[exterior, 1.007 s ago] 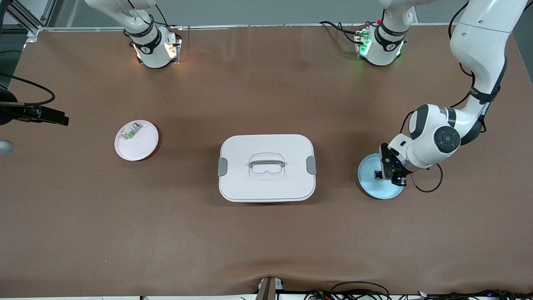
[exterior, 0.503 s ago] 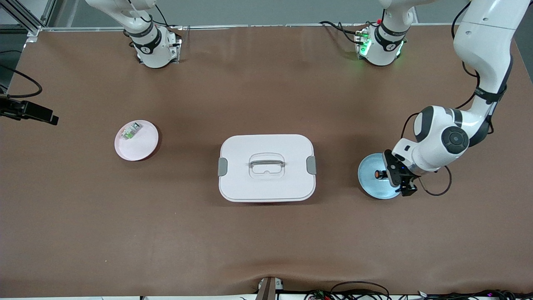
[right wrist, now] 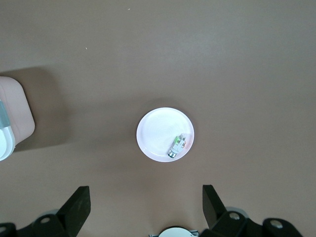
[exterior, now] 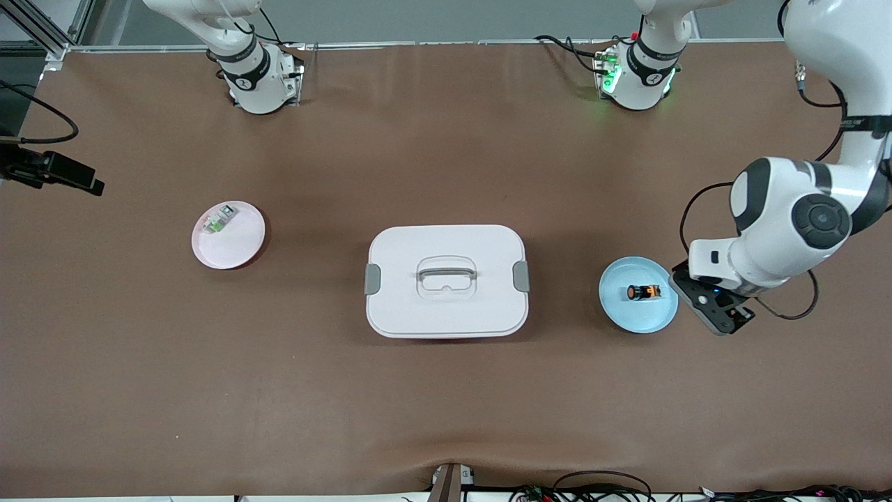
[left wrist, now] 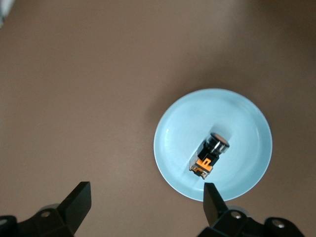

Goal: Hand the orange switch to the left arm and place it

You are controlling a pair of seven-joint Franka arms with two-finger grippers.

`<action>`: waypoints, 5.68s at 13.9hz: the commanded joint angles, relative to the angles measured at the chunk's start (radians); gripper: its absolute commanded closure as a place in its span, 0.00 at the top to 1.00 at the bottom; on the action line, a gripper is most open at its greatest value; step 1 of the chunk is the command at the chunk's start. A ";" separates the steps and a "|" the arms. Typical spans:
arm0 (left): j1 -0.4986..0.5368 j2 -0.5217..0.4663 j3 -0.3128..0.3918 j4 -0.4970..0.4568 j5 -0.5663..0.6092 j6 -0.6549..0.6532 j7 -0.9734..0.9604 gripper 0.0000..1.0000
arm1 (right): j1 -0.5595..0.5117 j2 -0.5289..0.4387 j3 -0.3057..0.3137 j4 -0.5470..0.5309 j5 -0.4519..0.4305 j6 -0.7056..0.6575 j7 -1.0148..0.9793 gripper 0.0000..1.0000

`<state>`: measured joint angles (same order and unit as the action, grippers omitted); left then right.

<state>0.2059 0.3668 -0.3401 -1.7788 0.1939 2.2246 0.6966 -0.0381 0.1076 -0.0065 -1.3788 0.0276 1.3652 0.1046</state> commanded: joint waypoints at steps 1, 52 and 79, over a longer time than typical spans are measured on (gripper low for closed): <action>0.004 -0.054 -0.020 0.030 -0.004 -0.083 -0.239 1.00 | -0.002 -0.039 0.005 -0.049 0.018 0.025 0.041 1.00; -0.235 -0.405 0.308 0.210 -0.197 -0.641 -0.816 1.00 | 0.015 -0.126 0.006 -0.141 -0.032 0.155 -0.126 1.00; -0.230 -0.408 0.277 0.222 -0.183 -0.637 -0.821 1.00 | 0.017 -0.126 0.008 -0.140 -0.015 0.155 -0.069 1.00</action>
<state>-0.0286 -0.0341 -0.0621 -1.5700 0.0114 1.5874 -0.1346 -0.0237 -0.0034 -0.0012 -1.5157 0.0117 1.5302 0.0013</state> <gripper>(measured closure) 0.000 0.000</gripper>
